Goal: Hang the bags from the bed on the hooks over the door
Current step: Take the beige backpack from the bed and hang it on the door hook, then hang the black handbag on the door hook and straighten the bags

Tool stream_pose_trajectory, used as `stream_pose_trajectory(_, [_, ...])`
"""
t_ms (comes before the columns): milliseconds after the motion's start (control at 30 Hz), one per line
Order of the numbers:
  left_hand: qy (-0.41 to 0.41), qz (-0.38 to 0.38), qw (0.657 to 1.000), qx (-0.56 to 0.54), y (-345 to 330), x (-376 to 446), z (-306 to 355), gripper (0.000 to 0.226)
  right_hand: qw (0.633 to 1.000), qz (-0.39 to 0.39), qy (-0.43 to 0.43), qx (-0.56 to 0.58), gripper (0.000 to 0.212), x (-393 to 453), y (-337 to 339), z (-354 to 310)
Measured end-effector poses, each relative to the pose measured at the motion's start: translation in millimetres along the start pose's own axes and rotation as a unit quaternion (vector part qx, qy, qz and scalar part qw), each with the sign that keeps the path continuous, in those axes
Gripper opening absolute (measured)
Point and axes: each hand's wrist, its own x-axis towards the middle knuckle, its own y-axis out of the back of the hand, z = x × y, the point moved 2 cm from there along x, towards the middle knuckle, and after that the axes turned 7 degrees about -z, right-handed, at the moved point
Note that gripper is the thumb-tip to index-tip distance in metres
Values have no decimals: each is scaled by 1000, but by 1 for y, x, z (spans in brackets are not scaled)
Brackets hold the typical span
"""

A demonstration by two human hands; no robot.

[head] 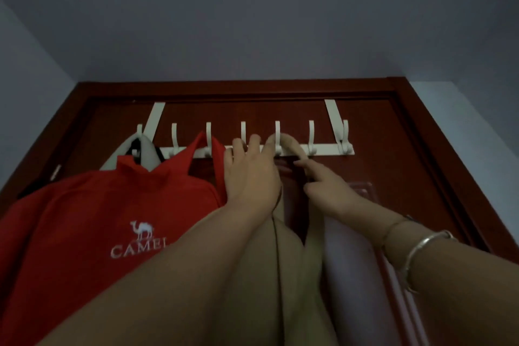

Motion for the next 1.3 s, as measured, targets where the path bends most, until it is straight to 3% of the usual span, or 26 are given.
stream_pose_trajectory(100, [6, -39, 999, -4, 31, -27, 12, 40, 999, -10, -24, 26, 46, -42, 12, -4])
stream_pose_trajectory(300, [17, -133, 991, -30, 96, -88, 46, 33, 995, -63, -69, -25, 48, -139, 51, -19])
stream_pose_trajectory(533, [13, -203, 967, -154, 163, -161, 102, 26, 976, -107, -181, -57, 43, -259, 104, -54])
stream_pose_trajectory(633, [21, -231, 948, -216, 184, -194, 130, 24, 967, -90, -221, -92, 39, -309, 130, -75])
stream_pose_trajectory(967, [-44, -336, 839, -426, 274, -292, 256, 21, 899, -47, -404, -164, 39, -492, 230, -168])
stream_pose_trajectory(1300, [-107, -373, 705, -593, 455, -349, 447, 19, 836, 59, -497, -225, 43, -660, 400, -320])
